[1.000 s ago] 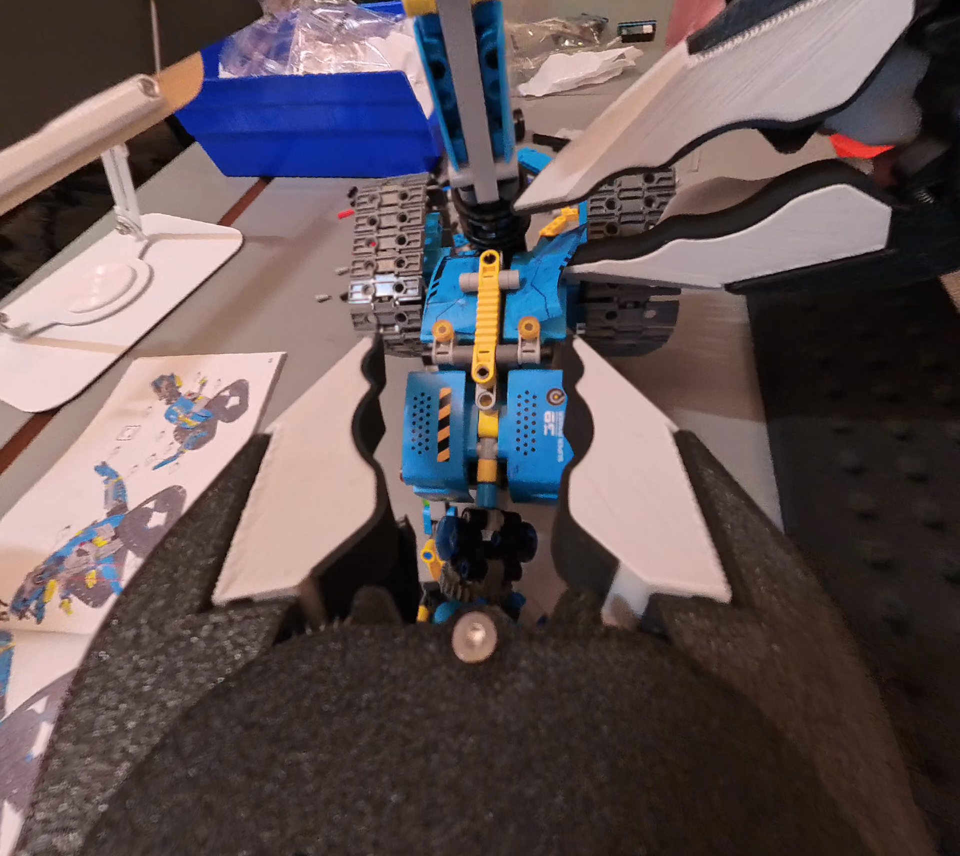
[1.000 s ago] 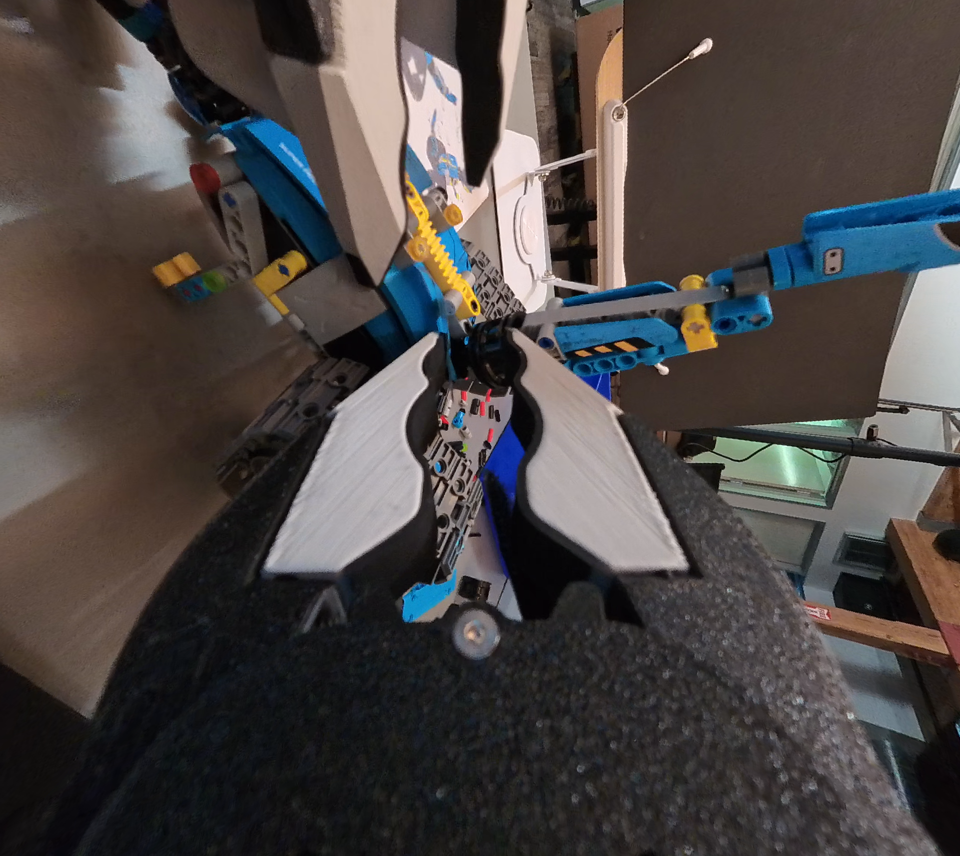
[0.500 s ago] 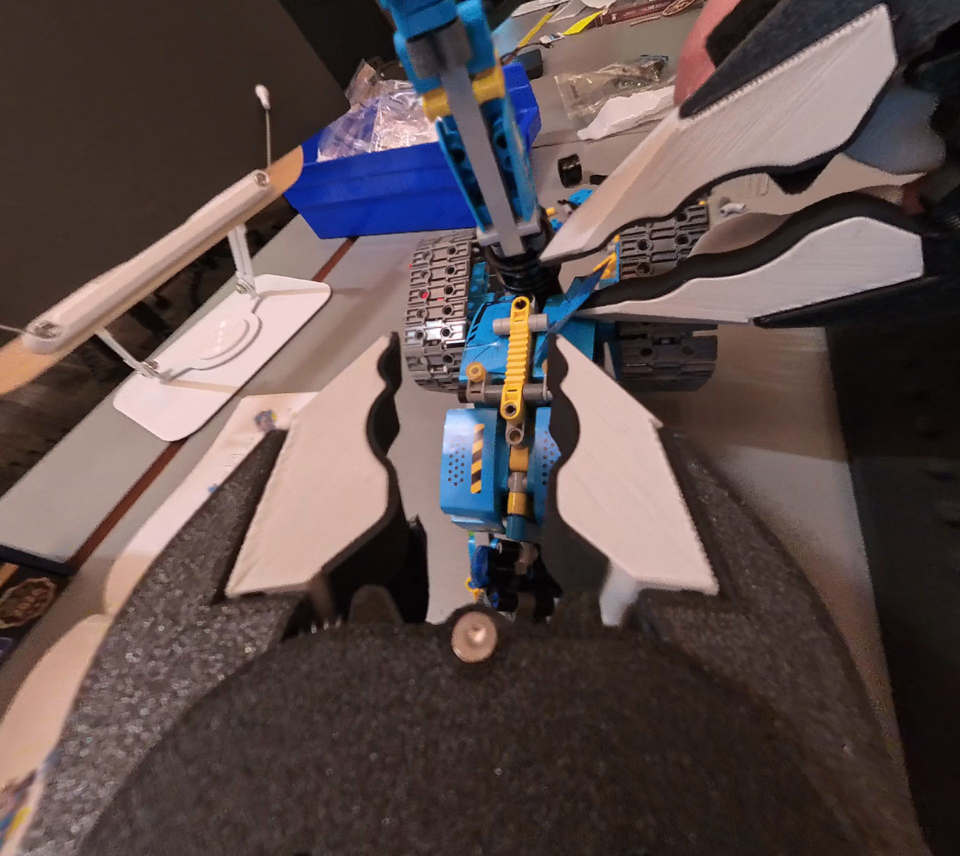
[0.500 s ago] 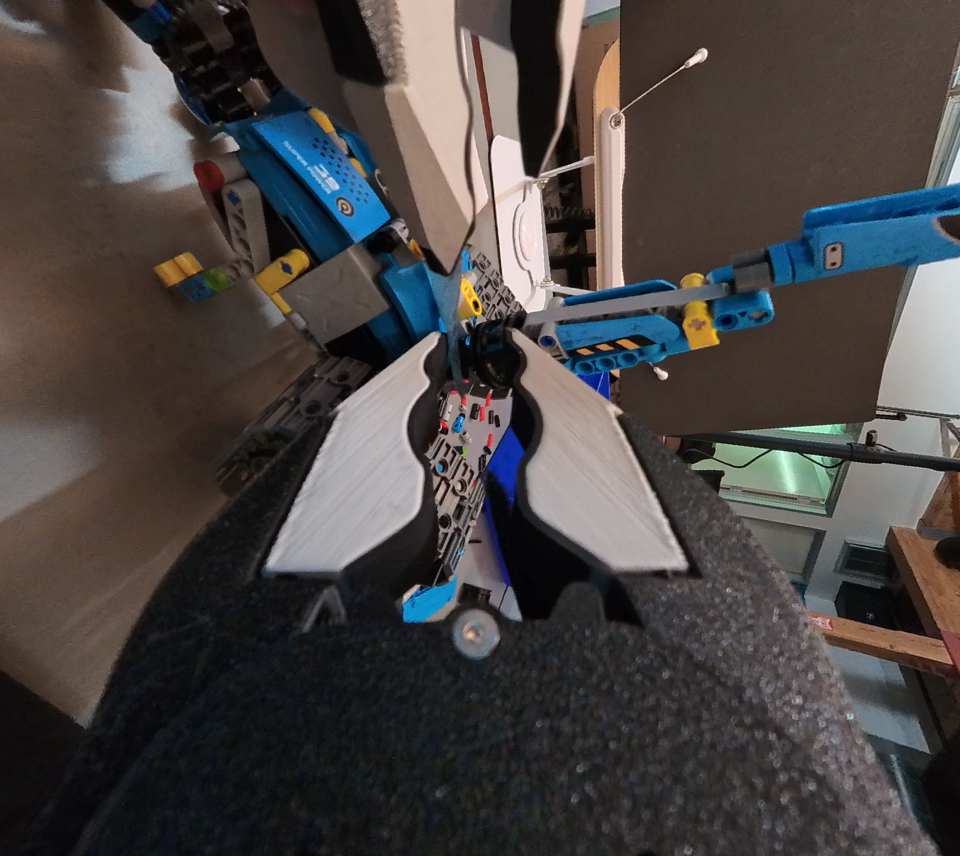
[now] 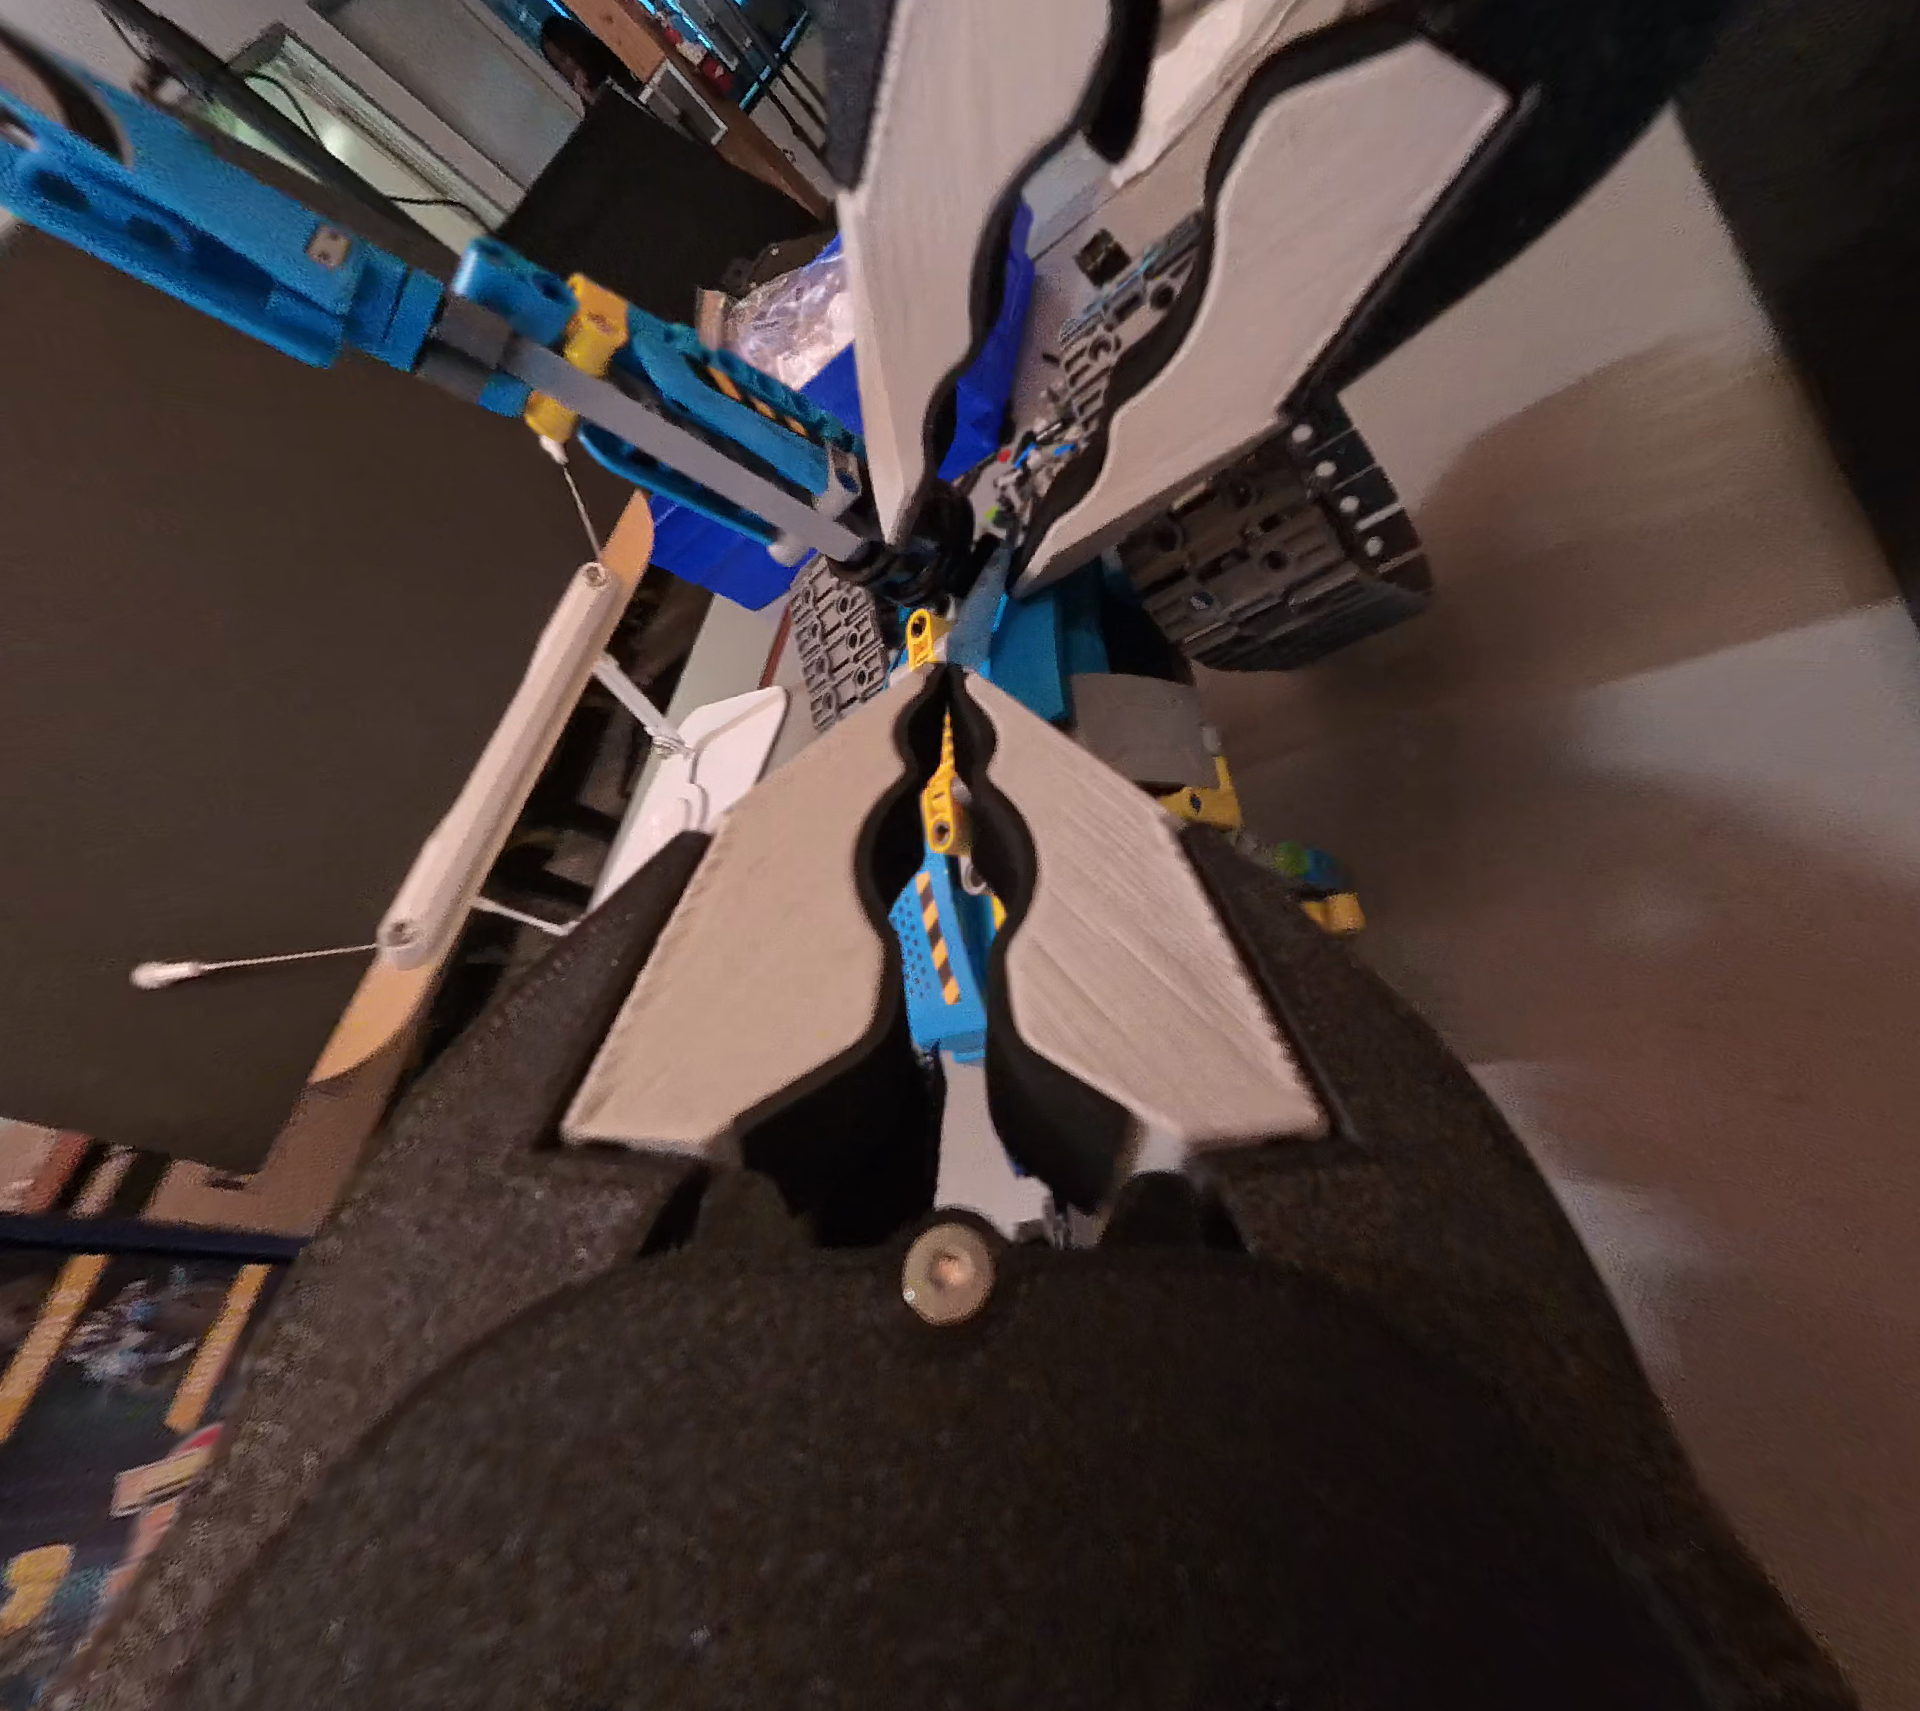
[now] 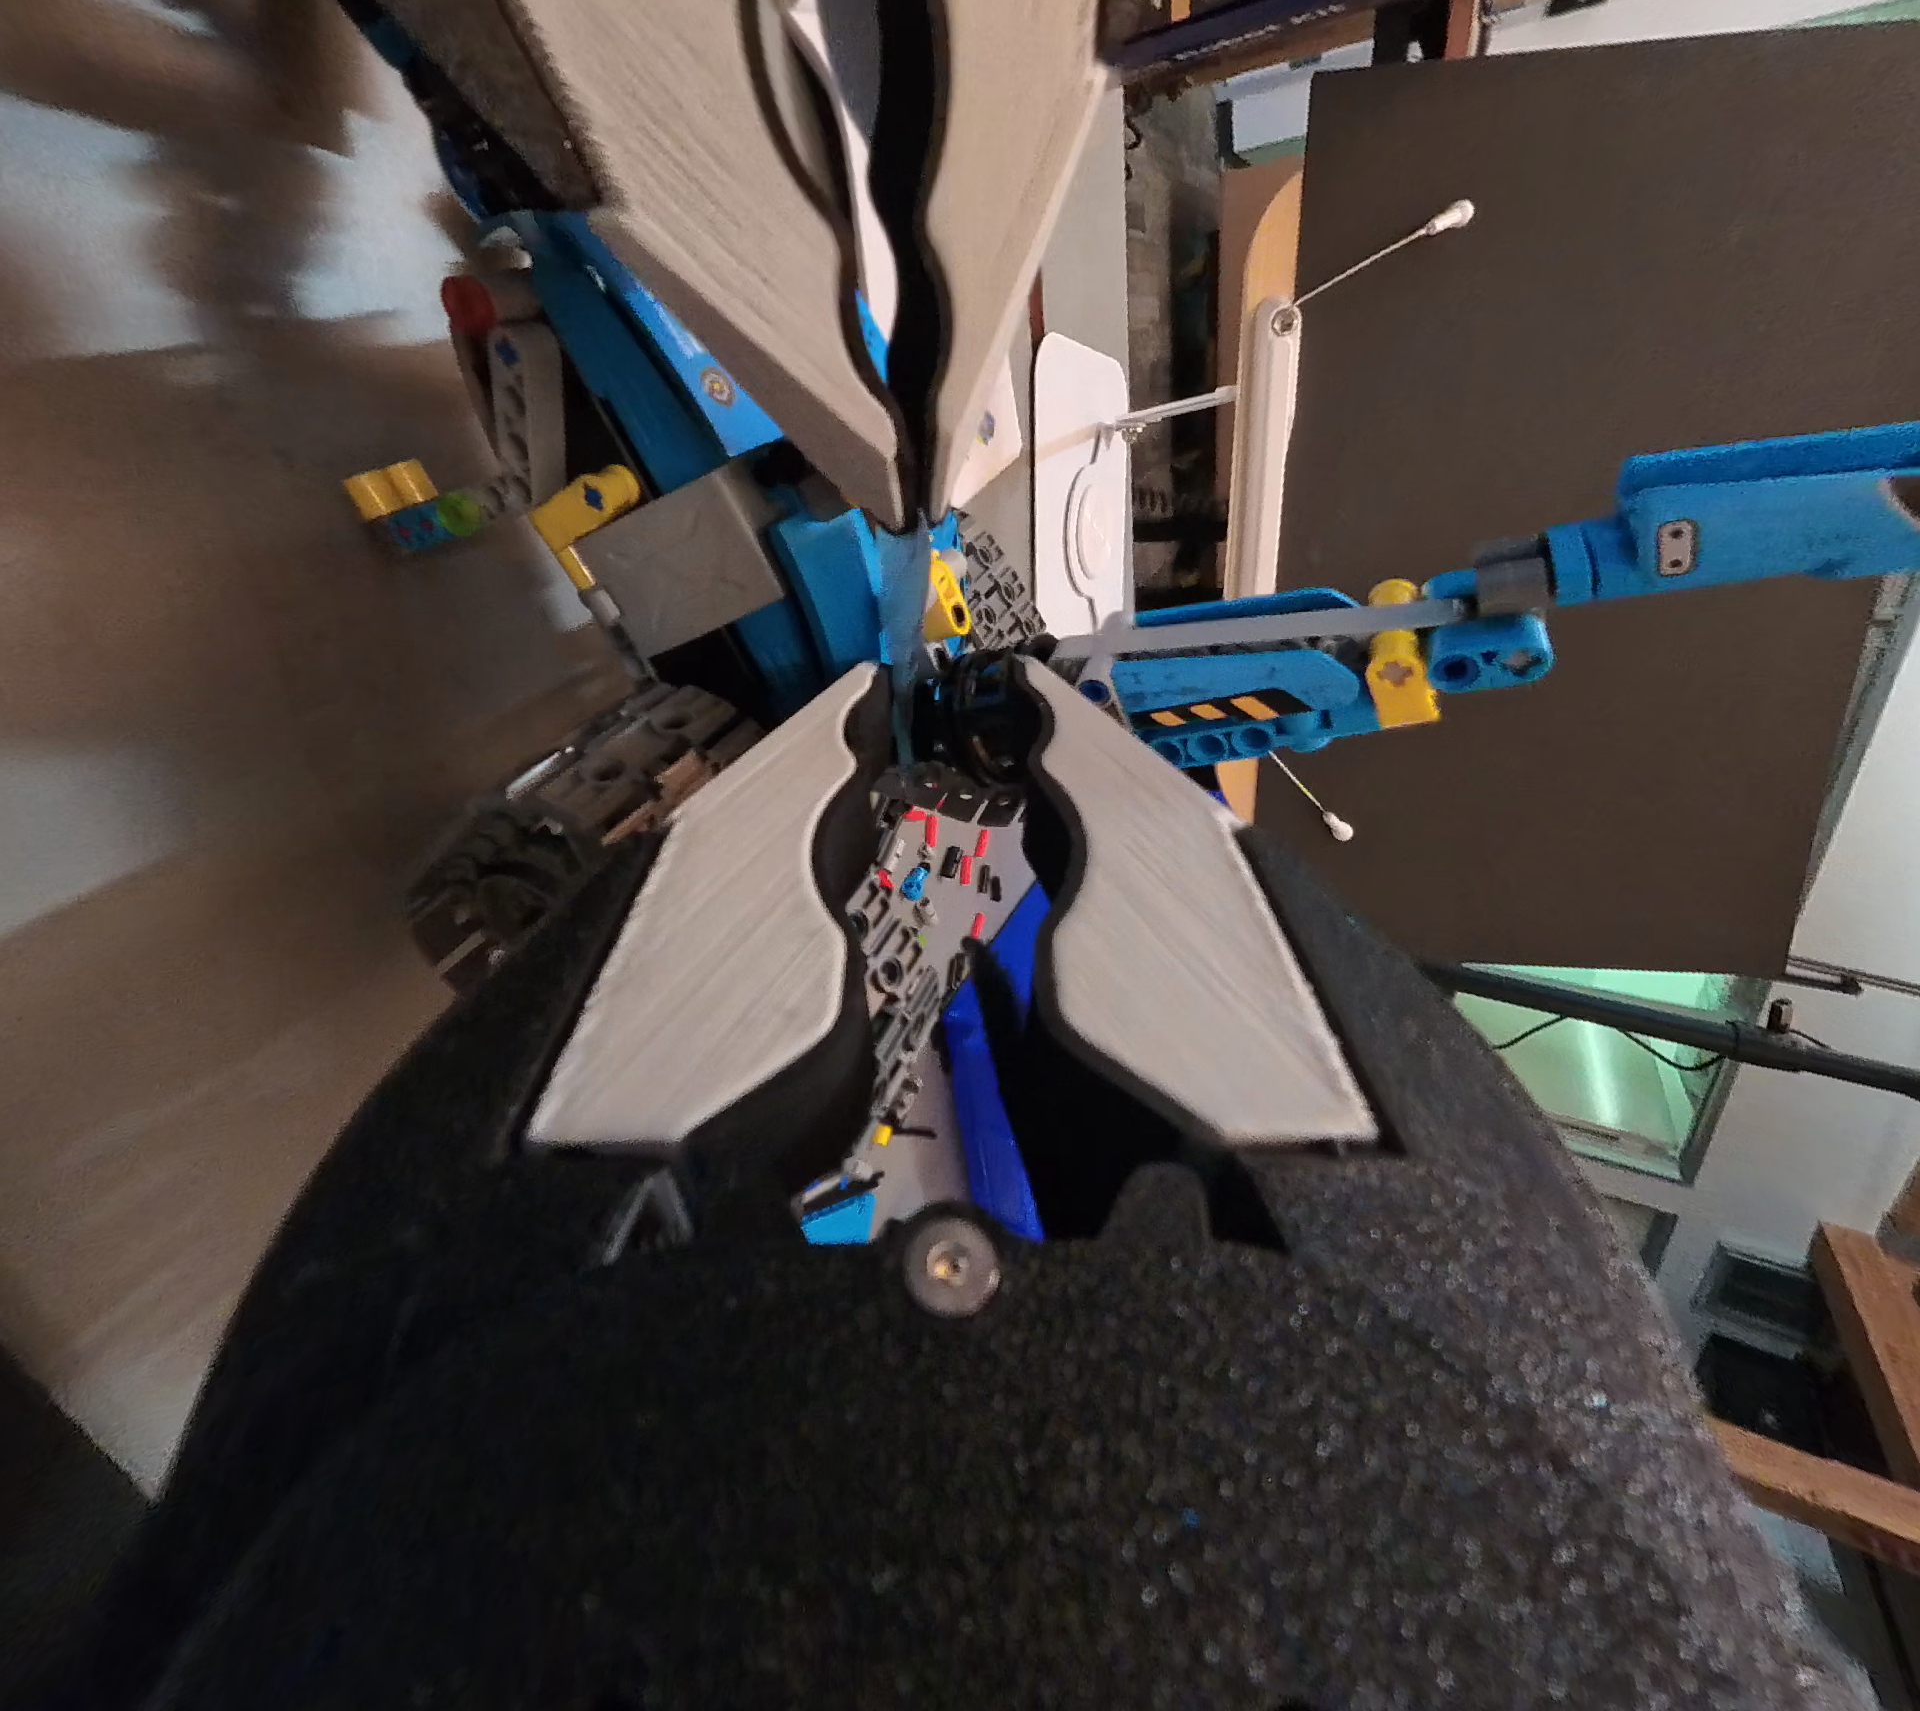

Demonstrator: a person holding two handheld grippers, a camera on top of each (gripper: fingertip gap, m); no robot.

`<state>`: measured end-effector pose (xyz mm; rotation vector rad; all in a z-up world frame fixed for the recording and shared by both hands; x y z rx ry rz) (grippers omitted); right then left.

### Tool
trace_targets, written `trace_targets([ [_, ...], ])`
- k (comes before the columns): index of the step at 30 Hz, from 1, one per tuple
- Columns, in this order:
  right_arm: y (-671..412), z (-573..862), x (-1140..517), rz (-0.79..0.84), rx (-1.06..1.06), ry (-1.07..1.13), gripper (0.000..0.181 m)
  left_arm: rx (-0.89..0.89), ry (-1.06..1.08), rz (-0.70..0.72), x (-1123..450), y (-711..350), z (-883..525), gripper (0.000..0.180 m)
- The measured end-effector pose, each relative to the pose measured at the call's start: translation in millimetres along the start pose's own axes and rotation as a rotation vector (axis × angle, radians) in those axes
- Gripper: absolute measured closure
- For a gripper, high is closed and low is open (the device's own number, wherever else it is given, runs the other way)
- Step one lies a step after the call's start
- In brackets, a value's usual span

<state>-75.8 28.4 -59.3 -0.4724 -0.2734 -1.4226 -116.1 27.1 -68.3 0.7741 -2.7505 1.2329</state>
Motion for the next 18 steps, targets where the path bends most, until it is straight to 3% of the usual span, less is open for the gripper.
trace_targets([
  [6, 2, 0, 3, 0.085, -0.030, -0.065, 0.158, -0.130, -0.023, -0.025, -1, -1, 2, 0.180],
  [10, 11, 2, 12, 0.145, -0.153, -0.134, 0.143, -0.136, -0.028, -0.031, 0, 0, 1, 0.180],
  [18, 25, 25, 27, 0.352, -0.616, -0.198, 0.148, -0.255, -0.118, -0.067, -4, -2, 3, 0.180],
])
Point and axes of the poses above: each gripper's, where its closed fingertips meet, x back along the fingers, y out of its underside, z = x × y across the jaws, the point moved 2 cm from there along x, back along the fingers, and after that the axes turned 1 degree about x, right-handed, at the moved point
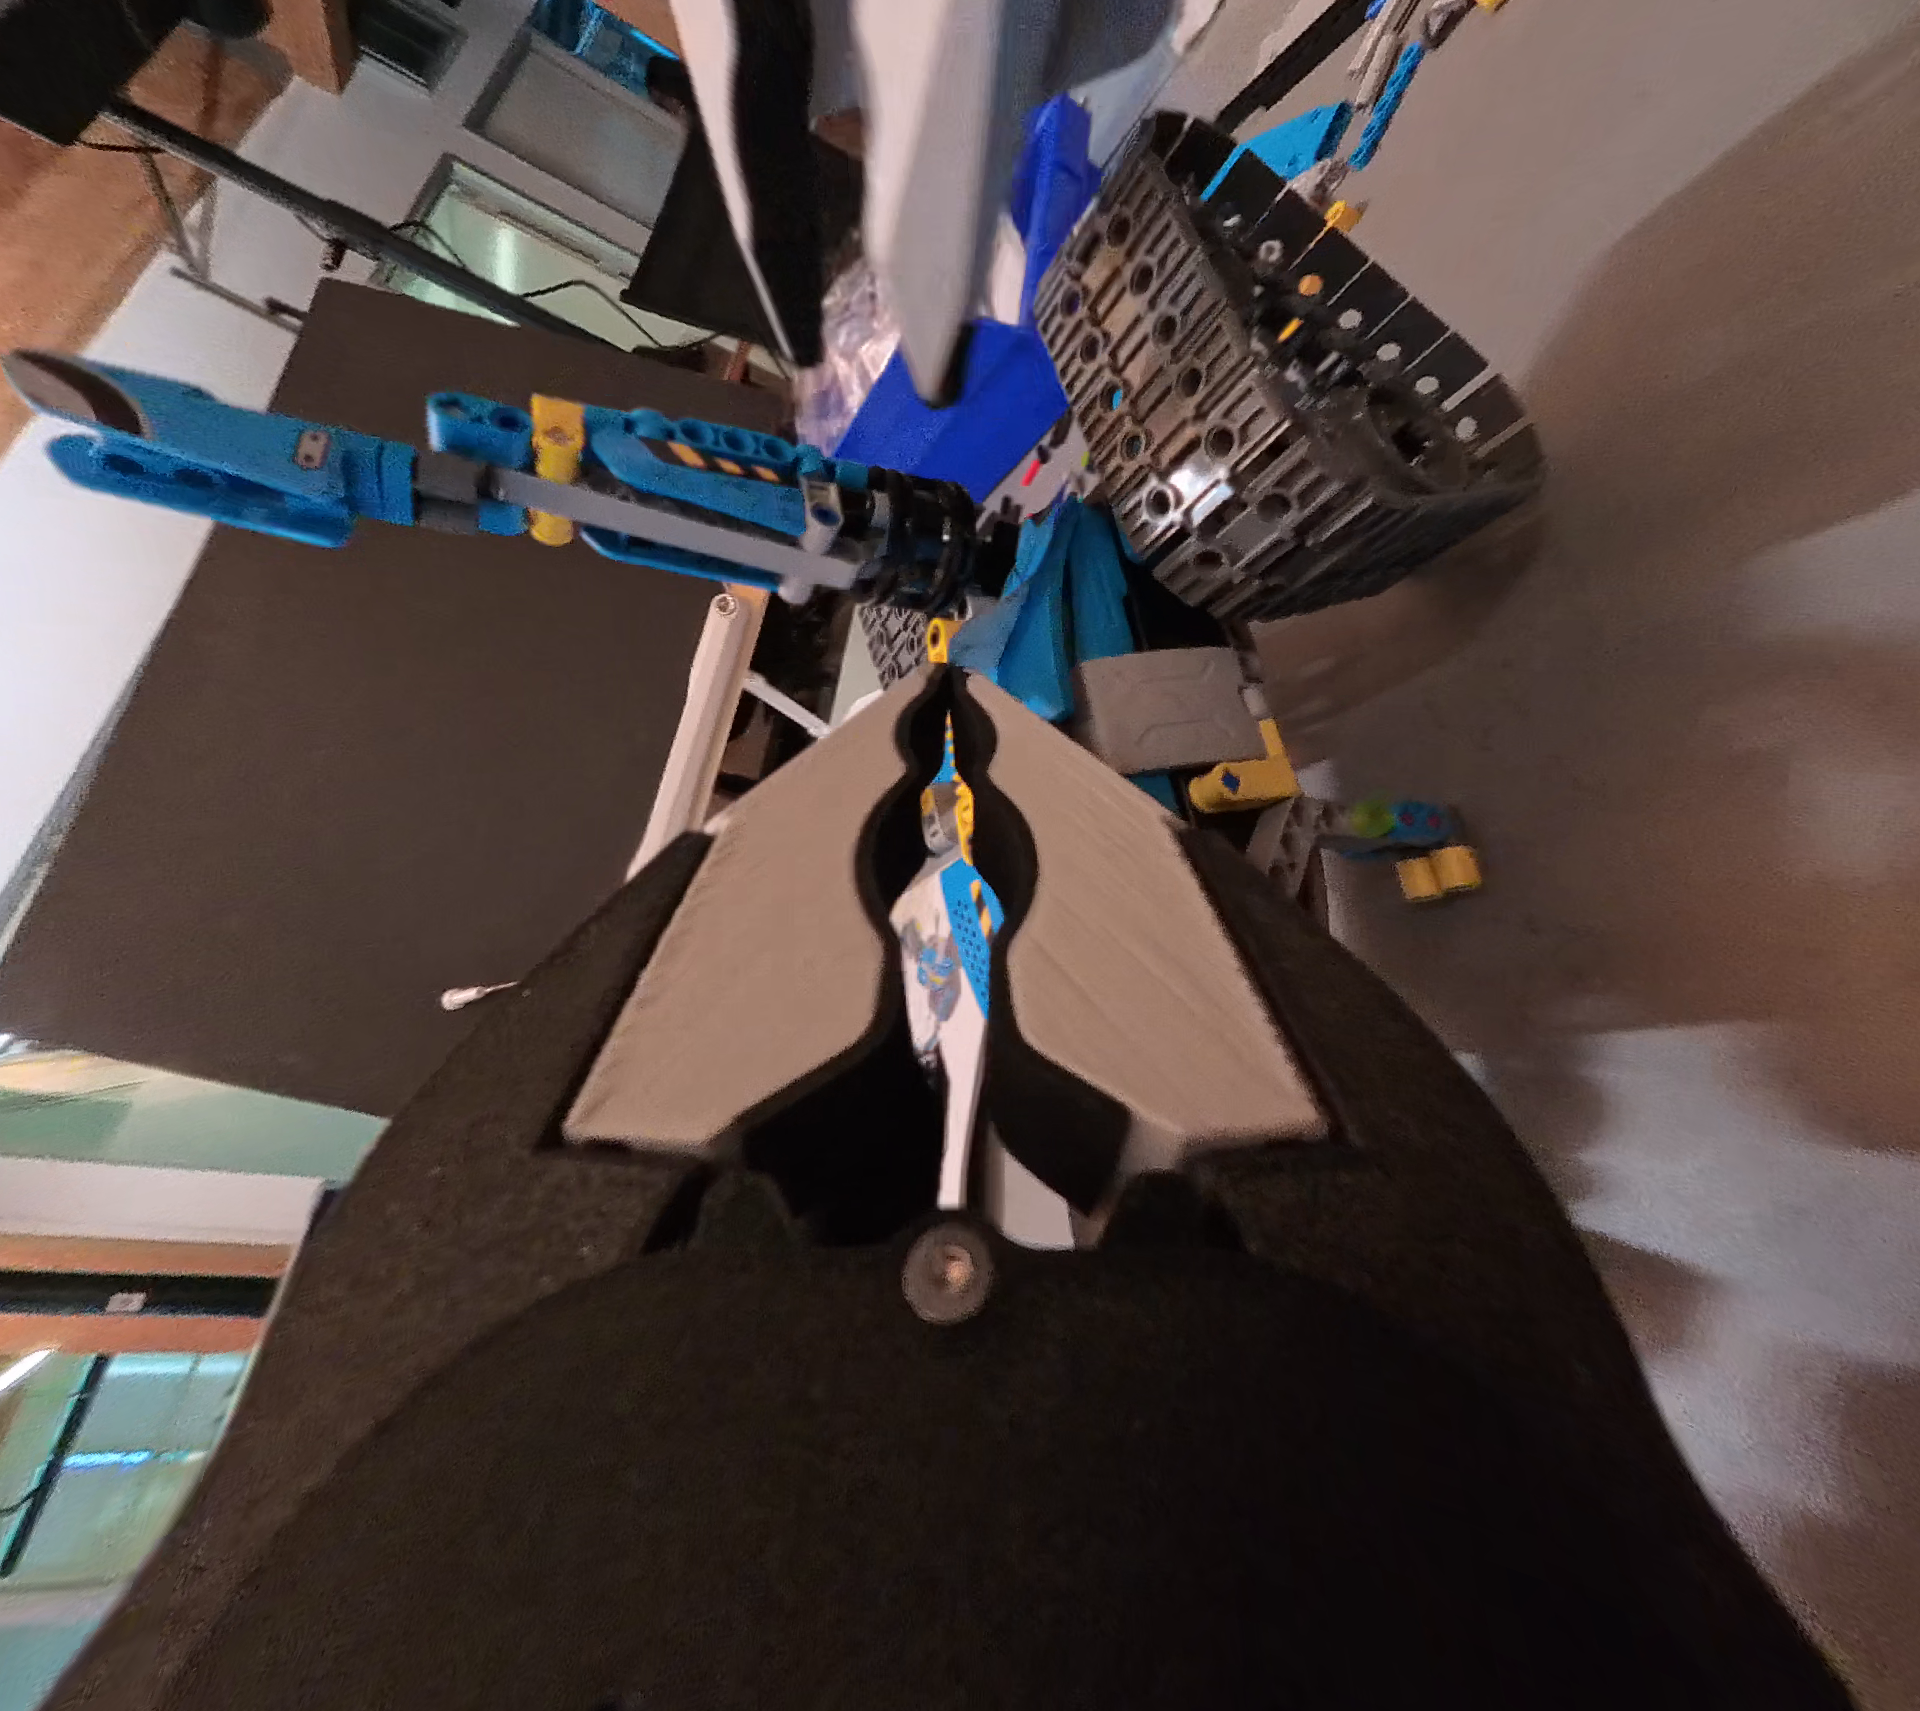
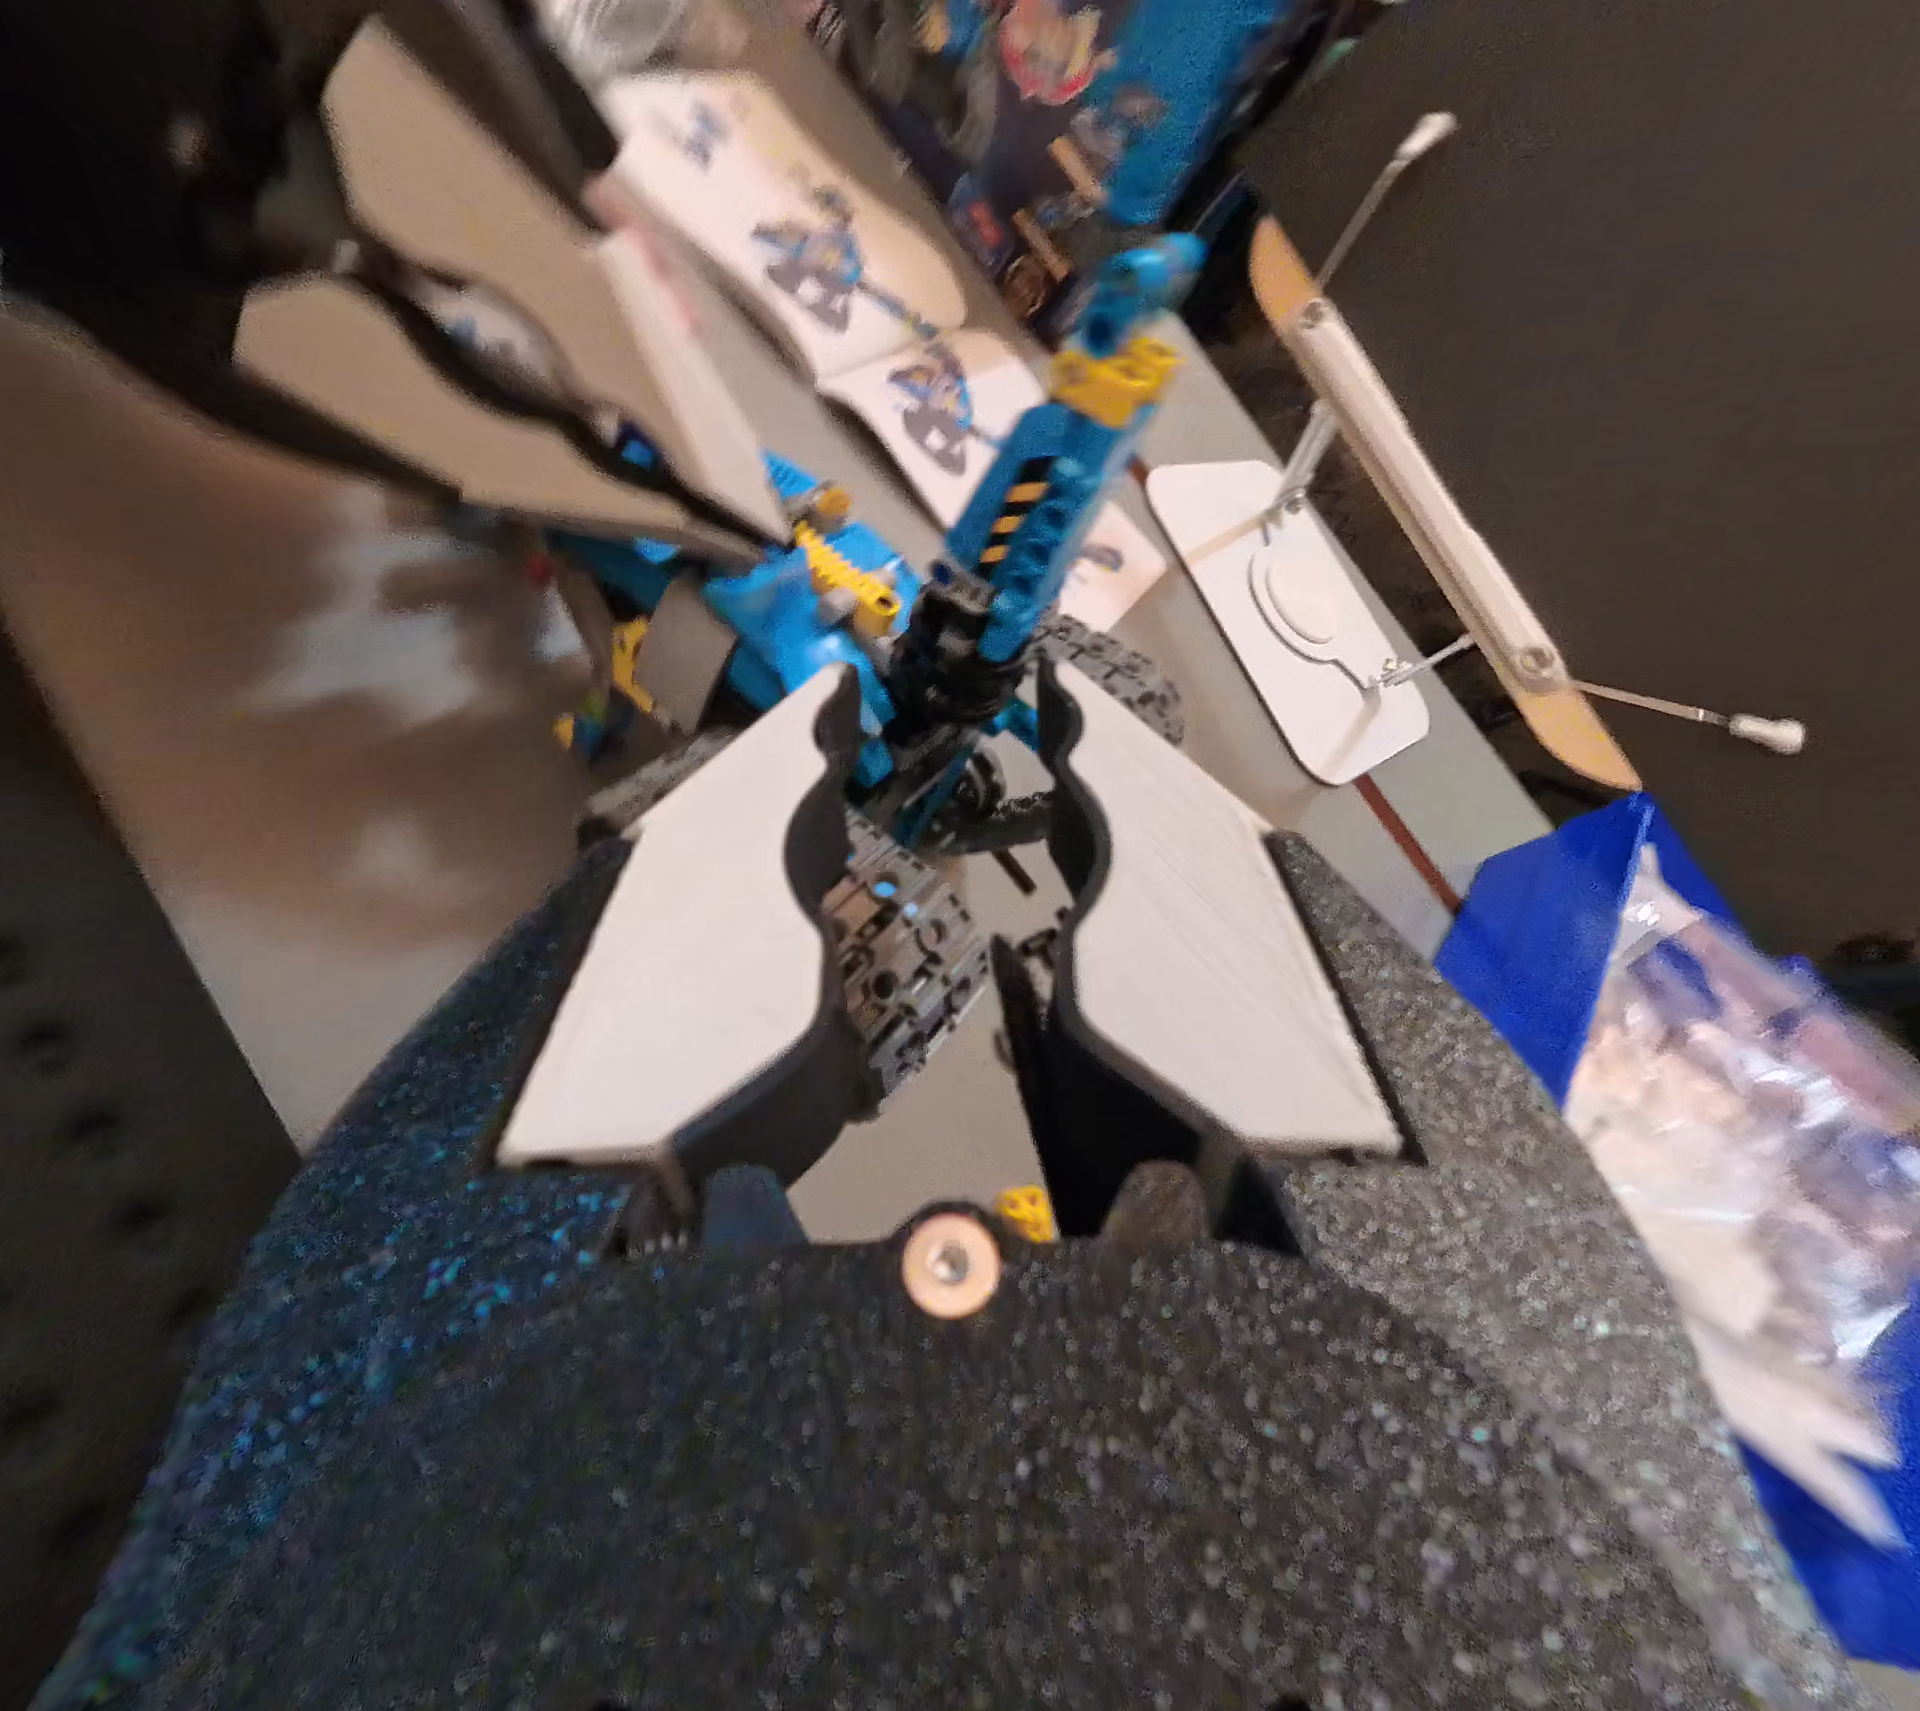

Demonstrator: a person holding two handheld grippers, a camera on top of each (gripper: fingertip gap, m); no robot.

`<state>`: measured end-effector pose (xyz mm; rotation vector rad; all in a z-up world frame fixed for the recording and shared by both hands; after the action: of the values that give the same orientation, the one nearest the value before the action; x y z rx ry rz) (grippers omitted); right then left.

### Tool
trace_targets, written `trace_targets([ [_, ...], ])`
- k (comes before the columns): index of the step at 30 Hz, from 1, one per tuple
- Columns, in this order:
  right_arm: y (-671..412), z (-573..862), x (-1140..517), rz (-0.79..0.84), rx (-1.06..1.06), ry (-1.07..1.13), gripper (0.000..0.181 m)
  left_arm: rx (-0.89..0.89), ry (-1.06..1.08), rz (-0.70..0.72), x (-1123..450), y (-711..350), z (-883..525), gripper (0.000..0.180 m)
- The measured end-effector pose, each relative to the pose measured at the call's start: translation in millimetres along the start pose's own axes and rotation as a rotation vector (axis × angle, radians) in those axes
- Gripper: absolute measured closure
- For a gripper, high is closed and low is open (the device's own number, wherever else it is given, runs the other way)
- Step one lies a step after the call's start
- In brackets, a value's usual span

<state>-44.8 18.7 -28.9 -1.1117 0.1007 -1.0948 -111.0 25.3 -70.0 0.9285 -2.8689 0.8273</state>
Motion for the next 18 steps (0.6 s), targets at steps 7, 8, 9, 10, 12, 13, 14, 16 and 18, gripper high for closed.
trace_targets([
  [7, 8, 19, 35, 0.563, -0.648, 0.168, 0.143, -0.031, -0.044, -0.050, 0, 1, 1, 0.180],
  [8, 6, 15, 47, 0.610, -0.682, 0.162, 0.129, -0.028, -0.052, -0.049, 1, 0, 2, 0.180],
  [9, 3, 14, 63, 0.661, -0.660, 0.207, 0.135, -0.036, -0.066, -0.047, 1, -1, 2, 0.180],
  [10, 5, 16, 78, 0.711, -0.629, 0.302, 0.152, -0.050, -0.081, -0.045, 1, -3, 3, 0.180],
  [12, 3, 15, 87, 0.740, -0.598, 0.341, 0.156, -0.072, -0.111, -0.037, 2, -8, 5, 0.180],
  [13, 6, 15, 80, 0.715, -0.612, 0.325, 0.154, -0.078, -0.126, -0.036, 3, -10, 5, 0.180],
  [14, 12, 14, 69, 0.661, -0.637, 0.292, 0.151, -0.083, -0.142, -0.039, 3, -11, 5, 0.180],
  [16, 25, 9, 45, 0.535, -0.687, 0.212, 0.142, -0.076, -0.168, -0.040, 5, -13, 3, 0.180],
  [18, 33, 3, 31, 0.462, -0.715, 0.163, 0.140, -0.055, -0.188, -0.047, 8, -14, 2, 0.180],
])
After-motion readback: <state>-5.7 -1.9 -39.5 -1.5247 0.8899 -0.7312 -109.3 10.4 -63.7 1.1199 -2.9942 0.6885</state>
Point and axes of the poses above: each gripper's, where its closed fingertips meet, x back along the fingers, y out of its underside, z = x × y across the jaws, the point moved 2 cm from there along x, back along the fingers, and after that the axes turned 1 degree about x, right-handed, at the moved point
